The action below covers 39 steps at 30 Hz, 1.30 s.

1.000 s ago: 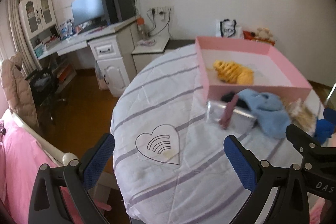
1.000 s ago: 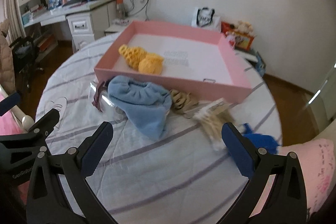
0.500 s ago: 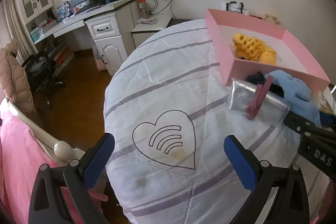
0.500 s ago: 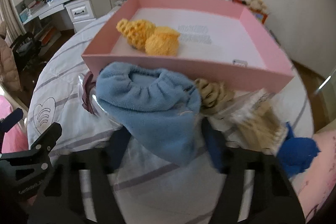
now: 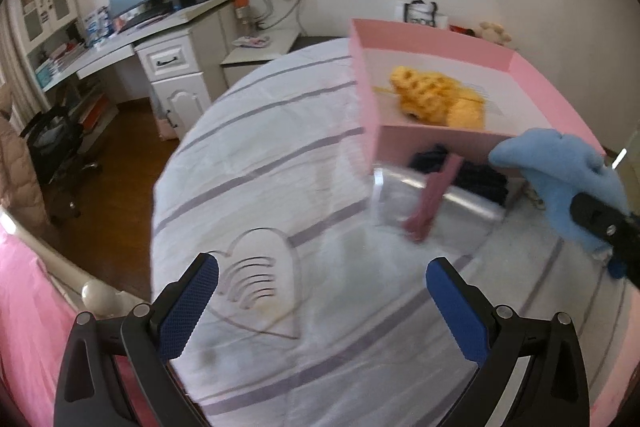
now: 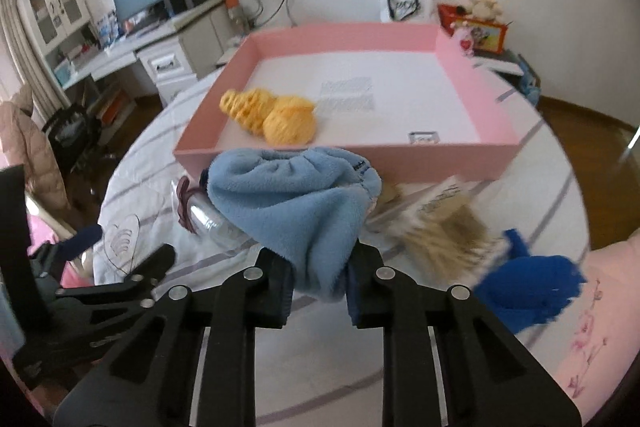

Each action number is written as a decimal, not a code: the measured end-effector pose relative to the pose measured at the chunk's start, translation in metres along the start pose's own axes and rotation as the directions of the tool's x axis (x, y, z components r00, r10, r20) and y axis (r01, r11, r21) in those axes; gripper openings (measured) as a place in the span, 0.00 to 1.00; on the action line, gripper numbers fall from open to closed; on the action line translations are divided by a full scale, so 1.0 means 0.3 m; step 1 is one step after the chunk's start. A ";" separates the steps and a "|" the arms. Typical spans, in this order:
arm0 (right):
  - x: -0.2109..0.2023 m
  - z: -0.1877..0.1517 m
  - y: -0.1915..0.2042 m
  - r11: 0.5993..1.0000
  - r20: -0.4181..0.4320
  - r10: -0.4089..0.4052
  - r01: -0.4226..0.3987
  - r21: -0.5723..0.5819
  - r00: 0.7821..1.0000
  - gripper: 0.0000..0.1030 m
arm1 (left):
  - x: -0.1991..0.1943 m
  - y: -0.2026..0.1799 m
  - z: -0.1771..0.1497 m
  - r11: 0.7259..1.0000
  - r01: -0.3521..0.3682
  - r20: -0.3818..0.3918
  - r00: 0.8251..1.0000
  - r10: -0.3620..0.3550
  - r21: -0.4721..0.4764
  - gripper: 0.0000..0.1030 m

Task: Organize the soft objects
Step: 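Grasp the light-blue cloth with the right gripper while the left gripper grasps the clear pink-strapped bag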

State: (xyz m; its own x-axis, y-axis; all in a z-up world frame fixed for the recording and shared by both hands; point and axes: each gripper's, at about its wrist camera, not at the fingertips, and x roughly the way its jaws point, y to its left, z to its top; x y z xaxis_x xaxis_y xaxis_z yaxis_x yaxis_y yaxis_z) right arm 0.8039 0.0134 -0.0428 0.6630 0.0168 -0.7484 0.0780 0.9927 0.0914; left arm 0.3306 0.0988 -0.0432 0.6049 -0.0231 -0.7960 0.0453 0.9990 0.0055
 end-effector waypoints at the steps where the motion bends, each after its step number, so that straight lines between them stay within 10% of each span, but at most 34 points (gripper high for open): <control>1: -0.018 0.001 -0.017 1.000 0.013 -0.005 0.005 0.005 1.000 0.17 | 0.002 -0.002 0.003 1.000 0.006 0.000 1.000 -0.006 0.004 1.00; 14: 0.015 0.012 -0.185 0.994 -0.037 -0.074 0.077 0.083 0.997 0.18 | 0.078 -0.105 0.045 0.997 0.061 -0.039 0.997 -0.060 0.039 1.00; 24: 0.085 0.034 -0.158 0.996 -0.048 -0.083 0.085 0.035 0.995 0.62 | 0.142 -0.111 0.091 0.994 0.111 -0.082 0.991 -0.110 0.008 1.00; 28: 0.086 0.050 -0.161 0.996 -0.037 -0.071 0.073 0.051 0.997 0.63 | 0.148 -0.118 0.099 0.993 0.115 -0.089 0.989 -0.114 0.001 1.00; 31: 0.068 0.058 -0.175 0.995 -0.008 -0.076 0.076 0.070 0.997 0.51 | 0.157 -0.118 0.102 0.992 0.122 -0.082 0.989 -0.123 -0.013 1.00; 33: 0.065 0.060 -0.185 0.994 -0.006 -0.085 0.085 0.071 0.996 0.20 | 0.155 -0.110 0.099 0.989 0.145 -0.066 0.987 -0.147 -0.033 0.96; 39: 0.049 0.049 -0.169 0.995 0.002 -0.095 0.095 0.039 0.995 0.15 | 0.129 -0.098 0.094 0.983 0.183 -0.053 0.981 -0.185 -0.027 0.73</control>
State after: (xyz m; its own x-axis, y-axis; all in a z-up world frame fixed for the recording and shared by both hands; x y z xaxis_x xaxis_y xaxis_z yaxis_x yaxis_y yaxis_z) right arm 0.8205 -0.0385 -0.0488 0.6543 -0.0778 -0.7522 0.1694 0.9845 0.0454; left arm 0.3751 0.0673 -0.0573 0.5436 -0.2050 -0.8140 0.1337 0.9785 -0.1571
